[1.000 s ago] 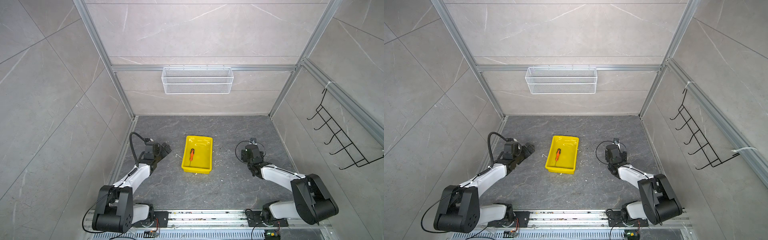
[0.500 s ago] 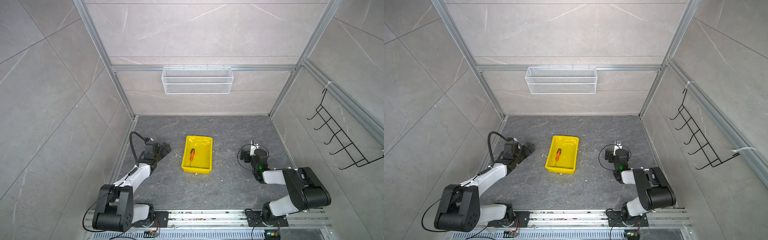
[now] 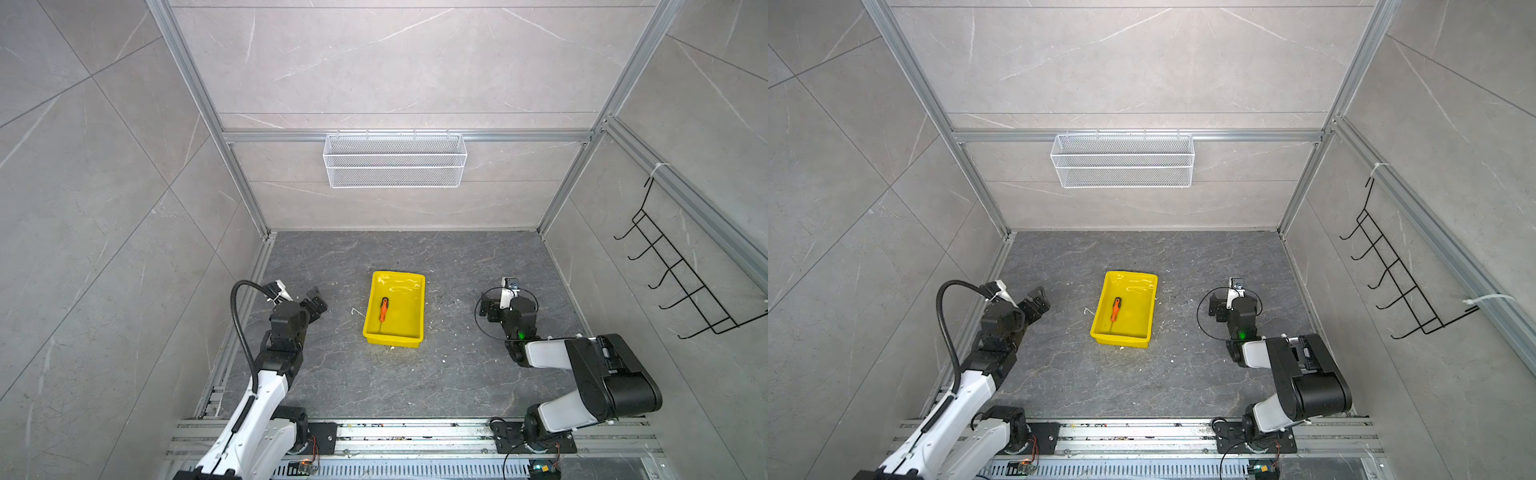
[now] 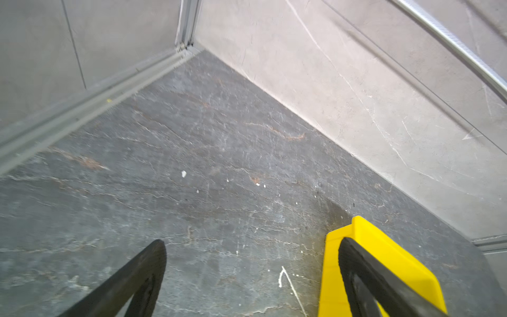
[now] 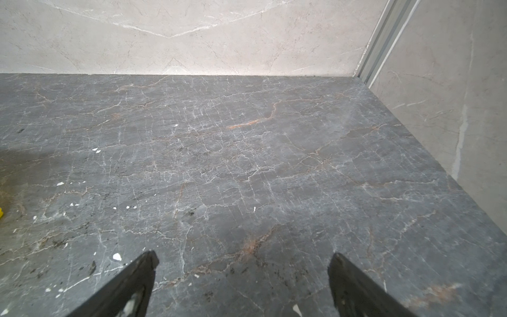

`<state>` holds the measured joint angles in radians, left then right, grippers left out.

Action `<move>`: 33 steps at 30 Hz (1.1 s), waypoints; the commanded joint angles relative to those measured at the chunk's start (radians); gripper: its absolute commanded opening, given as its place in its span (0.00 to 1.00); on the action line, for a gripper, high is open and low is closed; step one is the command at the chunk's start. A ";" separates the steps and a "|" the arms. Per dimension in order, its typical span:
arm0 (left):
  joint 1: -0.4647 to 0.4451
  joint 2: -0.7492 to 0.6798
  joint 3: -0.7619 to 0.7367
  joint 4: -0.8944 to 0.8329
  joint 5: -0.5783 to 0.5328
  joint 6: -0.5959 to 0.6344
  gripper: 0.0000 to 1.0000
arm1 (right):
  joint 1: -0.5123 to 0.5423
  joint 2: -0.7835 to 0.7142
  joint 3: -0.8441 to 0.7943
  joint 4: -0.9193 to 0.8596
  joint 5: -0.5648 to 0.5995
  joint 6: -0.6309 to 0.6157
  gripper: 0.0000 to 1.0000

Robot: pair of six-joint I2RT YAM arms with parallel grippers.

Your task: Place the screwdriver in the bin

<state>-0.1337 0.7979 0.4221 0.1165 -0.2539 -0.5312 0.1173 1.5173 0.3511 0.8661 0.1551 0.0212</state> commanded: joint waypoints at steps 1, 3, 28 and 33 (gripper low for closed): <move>-0.020 -0.036 -0.056 0.185 -0.051 0.241 1.00 | 0.001 0.001 0.005 0.021 -0.009 -0.018 0.99; -0.020 -0.006 -0.080 0.234 -0.109 0.346 1.00 | 0.001 0.001 0.005 0.021 -0.009 -0.018 1.00; -0.071 0.533 -0.111 0.677 -0.202 0.626 1.00 | 0.002 0.001 0.004 0.022 -0.008 -0.017 1.00; -0.037 0.600 -0.152 0.836 -0.105 0.663 1.00 | 0.001 0.001 0.004 0.023 -0.008 -0.017 1.00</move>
<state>-0.1871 1.3571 0.2779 0.7589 -0.4068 0.0914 0.1173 1.5173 0.3511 0.8661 0.1516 0.0212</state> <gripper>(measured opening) 0.998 0.993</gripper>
